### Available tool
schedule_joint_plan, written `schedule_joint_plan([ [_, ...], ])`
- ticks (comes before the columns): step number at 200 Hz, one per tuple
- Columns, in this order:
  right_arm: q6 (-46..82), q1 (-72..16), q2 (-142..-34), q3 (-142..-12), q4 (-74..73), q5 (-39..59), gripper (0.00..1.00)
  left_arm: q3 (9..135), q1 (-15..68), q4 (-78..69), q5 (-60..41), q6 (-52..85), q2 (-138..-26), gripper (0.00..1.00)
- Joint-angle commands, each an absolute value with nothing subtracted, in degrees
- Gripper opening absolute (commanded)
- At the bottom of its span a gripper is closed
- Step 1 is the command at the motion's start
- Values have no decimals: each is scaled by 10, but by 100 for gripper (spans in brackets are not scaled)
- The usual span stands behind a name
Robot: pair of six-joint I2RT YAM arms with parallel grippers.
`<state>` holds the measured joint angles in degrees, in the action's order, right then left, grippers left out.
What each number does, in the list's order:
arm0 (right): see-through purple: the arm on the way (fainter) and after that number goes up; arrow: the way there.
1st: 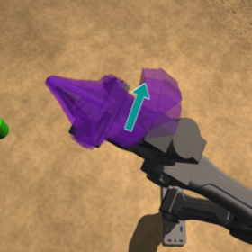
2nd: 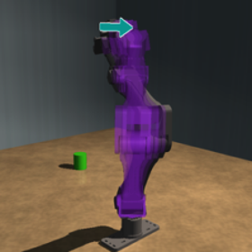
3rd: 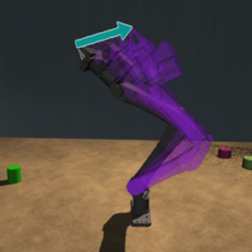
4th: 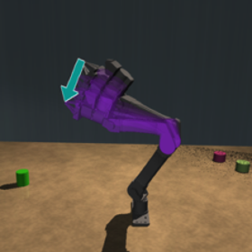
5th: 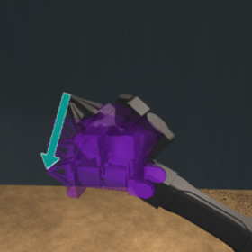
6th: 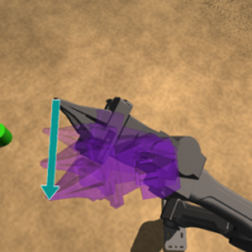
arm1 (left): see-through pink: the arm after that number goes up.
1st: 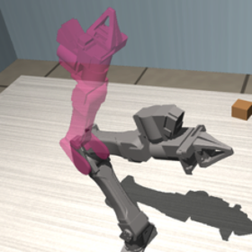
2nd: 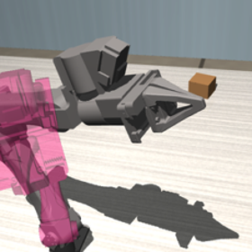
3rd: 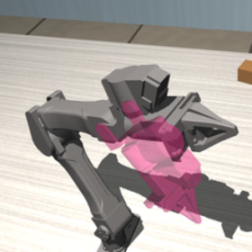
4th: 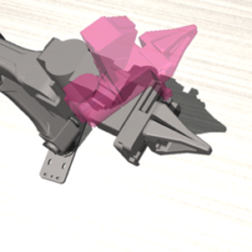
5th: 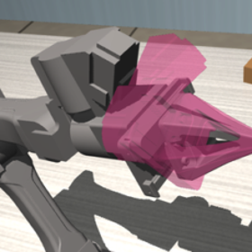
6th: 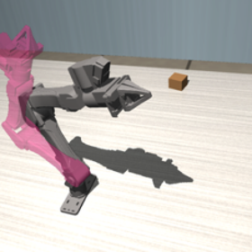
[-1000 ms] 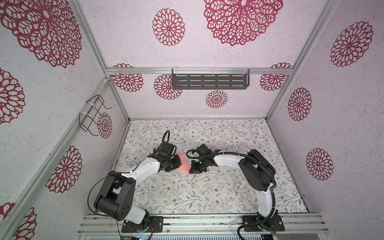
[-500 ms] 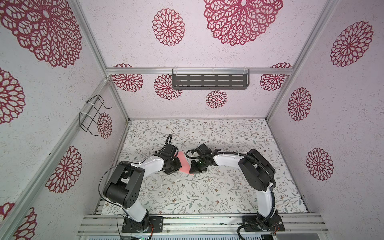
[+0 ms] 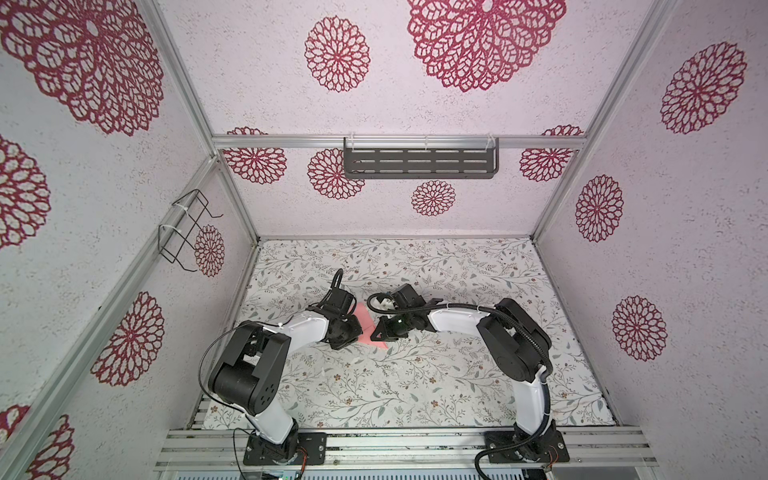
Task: Fold a paper plane with a square sheet of paper (pick it up from the middle)
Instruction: 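Lower the left gripper and pinch the sheet's fold again beside the right gripper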
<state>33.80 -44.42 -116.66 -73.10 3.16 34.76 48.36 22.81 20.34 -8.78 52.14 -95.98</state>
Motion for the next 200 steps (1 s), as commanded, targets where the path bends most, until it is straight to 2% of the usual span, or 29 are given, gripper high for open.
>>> schedule_joint_plan([
  [1, 362, -447, -1191, -761, 23, 352, 0, 482, 226, 239, -69, 535, -991, 2],
  [83, 360, -447, -1222, -774, 60, 350, 0, 487, 225, 279, -57, 556, -1015, 2],
  [165, 325, -439, -1150, -744, 83, 334, 1, 488, 221, 290, -49, 552, -1021, 2],
  [200, 337, -456, -1165, -758, 56, 352, 3, 487, 221, 289, -52, 550, -1021, 2],
])
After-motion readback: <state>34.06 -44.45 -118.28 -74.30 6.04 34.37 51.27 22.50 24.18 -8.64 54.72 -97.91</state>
